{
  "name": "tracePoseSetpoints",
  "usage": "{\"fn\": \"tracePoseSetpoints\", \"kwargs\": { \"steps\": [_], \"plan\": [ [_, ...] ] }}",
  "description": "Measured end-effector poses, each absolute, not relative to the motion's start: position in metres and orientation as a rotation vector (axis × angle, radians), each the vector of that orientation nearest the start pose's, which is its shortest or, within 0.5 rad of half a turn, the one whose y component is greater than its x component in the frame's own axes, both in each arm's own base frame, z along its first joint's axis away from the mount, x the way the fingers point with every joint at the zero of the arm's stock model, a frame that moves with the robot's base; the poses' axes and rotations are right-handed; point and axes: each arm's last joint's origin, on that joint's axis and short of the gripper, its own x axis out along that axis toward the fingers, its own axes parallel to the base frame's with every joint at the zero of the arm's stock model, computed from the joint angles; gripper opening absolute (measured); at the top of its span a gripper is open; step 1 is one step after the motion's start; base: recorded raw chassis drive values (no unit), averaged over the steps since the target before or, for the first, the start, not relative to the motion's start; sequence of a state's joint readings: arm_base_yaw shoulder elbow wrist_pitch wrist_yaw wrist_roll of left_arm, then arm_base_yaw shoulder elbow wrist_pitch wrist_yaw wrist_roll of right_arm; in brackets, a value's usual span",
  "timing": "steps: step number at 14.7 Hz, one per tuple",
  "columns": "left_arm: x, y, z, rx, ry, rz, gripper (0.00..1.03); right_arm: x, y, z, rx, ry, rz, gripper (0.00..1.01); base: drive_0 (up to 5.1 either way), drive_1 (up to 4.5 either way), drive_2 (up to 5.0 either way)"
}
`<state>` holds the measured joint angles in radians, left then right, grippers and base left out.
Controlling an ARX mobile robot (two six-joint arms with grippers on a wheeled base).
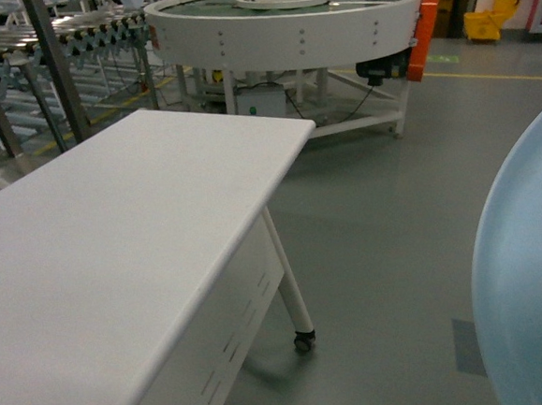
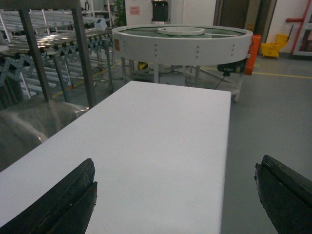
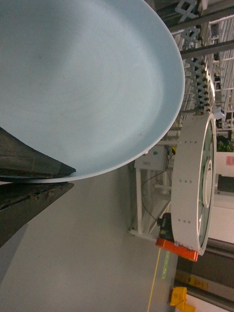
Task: Place blue tray on left shelf second layer neatly
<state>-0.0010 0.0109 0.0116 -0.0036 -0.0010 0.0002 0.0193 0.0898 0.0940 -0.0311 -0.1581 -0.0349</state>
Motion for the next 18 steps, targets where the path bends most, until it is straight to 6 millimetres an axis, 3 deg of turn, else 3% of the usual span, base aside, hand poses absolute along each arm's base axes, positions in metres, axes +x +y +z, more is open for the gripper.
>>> {"fn": "tracePoseSetpoints", "kwargs": {
  "steps": [12, 18],
  "plan": [
    [0.0977, -0.0001, 0.1663, 0.0, 0.003, 0.0, 0.98, 0.098, 0.0064, 0.1857, -0.033, 0.023, 0.178, 0.02, -1.5, -1.55, -1.5],
    [0.0977, 0.0, 0.1661, 0.0, 0.004, 0.001, 0.98, 0.098, 0.0065, 0.1858, -0.033, 0.022, 0.178, 0.02, -1.6, 2.42, -5.7]
  ]
}}
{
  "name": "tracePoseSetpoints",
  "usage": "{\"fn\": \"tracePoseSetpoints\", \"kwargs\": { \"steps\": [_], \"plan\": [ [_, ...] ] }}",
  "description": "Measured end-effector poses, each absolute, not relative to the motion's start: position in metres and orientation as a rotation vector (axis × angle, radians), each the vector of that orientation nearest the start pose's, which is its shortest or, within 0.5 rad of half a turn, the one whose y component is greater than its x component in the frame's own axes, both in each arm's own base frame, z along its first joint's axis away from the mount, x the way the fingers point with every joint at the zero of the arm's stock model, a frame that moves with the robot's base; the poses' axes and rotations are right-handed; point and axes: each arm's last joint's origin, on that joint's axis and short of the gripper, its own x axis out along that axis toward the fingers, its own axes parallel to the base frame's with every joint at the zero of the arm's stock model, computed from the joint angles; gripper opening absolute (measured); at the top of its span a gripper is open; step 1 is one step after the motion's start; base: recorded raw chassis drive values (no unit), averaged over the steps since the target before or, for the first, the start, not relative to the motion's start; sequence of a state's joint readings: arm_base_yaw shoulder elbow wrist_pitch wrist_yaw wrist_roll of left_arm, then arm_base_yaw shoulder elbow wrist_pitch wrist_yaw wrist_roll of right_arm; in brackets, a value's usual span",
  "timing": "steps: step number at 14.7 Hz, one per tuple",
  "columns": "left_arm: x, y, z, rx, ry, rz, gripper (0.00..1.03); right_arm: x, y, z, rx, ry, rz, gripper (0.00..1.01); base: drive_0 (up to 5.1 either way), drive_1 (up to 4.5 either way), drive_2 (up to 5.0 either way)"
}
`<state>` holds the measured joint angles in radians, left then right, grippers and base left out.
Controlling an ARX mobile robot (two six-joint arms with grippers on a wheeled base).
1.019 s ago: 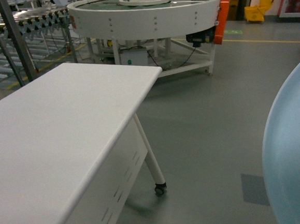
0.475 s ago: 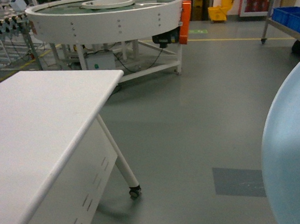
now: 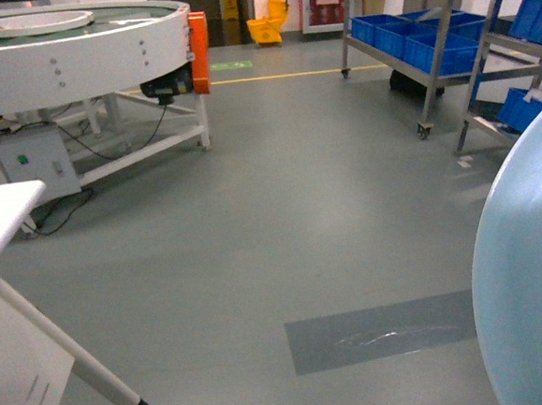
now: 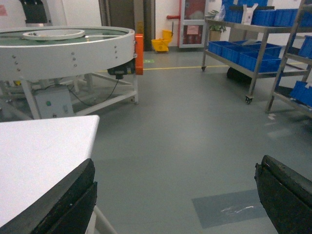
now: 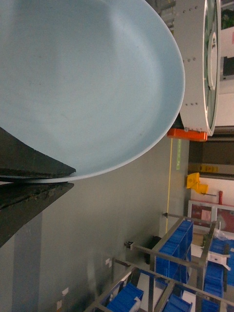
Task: Place blue tray on left shelf second layer neatly
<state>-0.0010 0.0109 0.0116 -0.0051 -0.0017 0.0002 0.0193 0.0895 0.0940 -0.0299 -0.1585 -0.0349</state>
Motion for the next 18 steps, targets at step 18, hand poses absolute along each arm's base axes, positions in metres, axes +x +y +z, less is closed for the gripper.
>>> {"fn": "tracePoseSetpoints", "kwargs": {
  "steps": [18],
  "plan": [
    [0.0977, -0.0002, 0.1662, 0.0, 0.004, -0.001, 0.98, 0.0981, 0.0064, 0.1847, -0.033, 0.03, 0.177, 0.02, -0.9, 3.24, -5.0]
  ]
}}
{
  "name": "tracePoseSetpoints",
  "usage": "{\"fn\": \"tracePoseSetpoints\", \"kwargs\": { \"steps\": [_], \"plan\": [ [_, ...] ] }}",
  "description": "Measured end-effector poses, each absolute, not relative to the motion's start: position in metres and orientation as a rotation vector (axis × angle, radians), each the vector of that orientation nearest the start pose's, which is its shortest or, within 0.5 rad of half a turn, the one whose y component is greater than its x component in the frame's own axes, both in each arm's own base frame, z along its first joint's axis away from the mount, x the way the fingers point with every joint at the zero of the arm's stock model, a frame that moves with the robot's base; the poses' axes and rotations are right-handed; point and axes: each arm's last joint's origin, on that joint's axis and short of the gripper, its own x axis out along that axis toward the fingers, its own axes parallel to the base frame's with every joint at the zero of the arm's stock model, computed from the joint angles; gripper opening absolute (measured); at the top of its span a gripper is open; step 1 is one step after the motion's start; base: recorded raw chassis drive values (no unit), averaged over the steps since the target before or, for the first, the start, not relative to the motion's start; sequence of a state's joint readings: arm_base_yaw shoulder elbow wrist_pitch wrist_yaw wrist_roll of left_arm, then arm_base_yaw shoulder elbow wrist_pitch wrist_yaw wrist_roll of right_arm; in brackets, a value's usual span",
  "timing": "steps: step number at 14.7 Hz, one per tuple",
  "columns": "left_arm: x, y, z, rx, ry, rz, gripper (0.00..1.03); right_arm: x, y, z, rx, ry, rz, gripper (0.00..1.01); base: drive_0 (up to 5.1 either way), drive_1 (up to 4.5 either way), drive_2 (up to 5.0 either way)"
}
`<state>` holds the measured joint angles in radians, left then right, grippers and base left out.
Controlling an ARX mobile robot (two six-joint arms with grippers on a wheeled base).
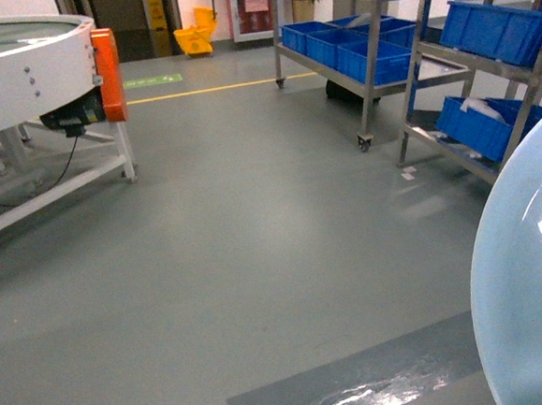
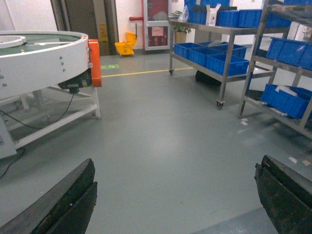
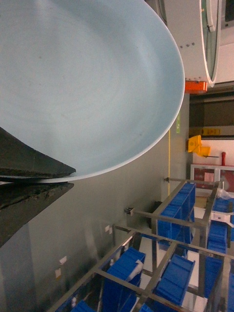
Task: Place blue tray on left shelf second layer neatly
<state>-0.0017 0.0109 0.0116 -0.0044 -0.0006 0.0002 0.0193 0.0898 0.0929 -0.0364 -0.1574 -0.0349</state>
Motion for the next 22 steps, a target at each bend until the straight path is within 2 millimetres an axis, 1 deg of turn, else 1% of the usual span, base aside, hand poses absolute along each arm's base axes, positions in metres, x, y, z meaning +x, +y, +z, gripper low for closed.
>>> {"fn": "tracePoseSetpoints", "kwargs": {
  "steps": [22],
  "plan": [
    [0.0977, -0.0002, 0.1663, 0.0, 0.003, -0.002, 0.98, 0.0981, 0.0064, 0.1848, -0.033, 0.027, 0.178, 0.02, -0.1, 4.07, -4.2]
  ]
}}
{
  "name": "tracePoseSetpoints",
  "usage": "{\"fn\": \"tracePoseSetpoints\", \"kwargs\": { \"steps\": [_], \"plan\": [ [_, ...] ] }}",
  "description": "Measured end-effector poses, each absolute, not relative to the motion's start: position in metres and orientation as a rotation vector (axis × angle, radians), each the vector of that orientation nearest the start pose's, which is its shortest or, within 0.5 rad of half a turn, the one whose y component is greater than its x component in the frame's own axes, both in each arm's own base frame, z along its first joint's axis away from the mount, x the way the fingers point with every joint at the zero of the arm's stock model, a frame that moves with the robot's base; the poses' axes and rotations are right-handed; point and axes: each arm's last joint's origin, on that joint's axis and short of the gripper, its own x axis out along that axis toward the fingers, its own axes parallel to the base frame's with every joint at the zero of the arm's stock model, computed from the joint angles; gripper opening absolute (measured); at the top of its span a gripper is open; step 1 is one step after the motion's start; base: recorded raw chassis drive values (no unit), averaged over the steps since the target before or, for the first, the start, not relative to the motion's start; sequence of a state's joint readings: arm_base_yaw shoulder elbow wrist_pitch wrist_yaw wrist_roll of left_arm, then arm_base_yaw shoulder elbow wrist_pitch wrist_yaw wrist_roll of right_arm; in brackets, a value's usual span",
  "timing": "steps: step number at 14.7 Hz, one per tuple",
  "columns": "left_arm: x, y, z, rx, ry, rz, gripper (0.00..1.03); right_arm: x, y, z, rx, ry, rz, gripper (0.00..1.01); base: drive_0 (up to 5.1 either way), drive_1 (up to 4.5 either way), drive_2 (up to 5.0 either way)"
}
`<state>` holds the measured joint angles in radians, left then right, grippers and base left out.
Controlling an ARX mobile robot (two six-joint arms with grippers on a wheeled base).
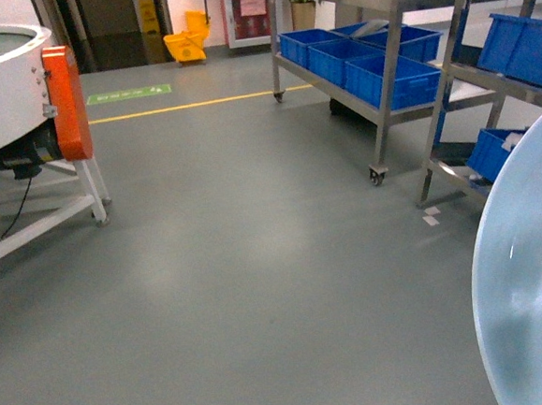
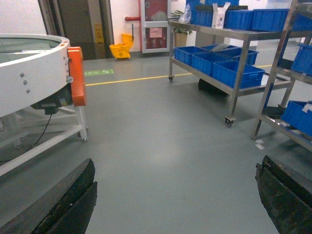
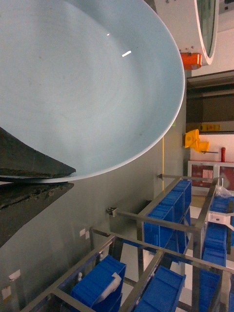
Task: Place blue tray on left shelf second layer neatly
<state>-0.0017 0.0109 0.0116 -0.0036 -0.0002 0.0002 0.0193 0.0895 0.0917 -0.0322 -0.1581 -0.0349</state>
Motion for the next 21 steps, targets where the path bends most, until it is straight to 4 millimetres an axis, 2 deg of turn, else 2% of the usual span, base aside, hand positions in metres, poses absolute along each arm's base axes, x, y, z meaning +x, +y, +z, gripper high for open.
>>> {"fn": "tracePoseSetpoints", "kwargs": {
  "steps": [12, 21],
  "plan": [
    [0.0977, -0.0002, 0.1666, 0.0, -0.001, -0.001, 0.98, 0.0981, 0.0064, 0.1852, -0.033, 0.022, 0.178, 0.02, 0.0, 4.16, -4.2],
    [0.0977, 0.0, 0.1664, 0.0, 0.002, 0.001, 0.98, 0.0981, 0.0065, 0.1849, -0.033, 0.025, 0.178, 0.02, -1.8, 2.4, -6.0]
  ]
}}
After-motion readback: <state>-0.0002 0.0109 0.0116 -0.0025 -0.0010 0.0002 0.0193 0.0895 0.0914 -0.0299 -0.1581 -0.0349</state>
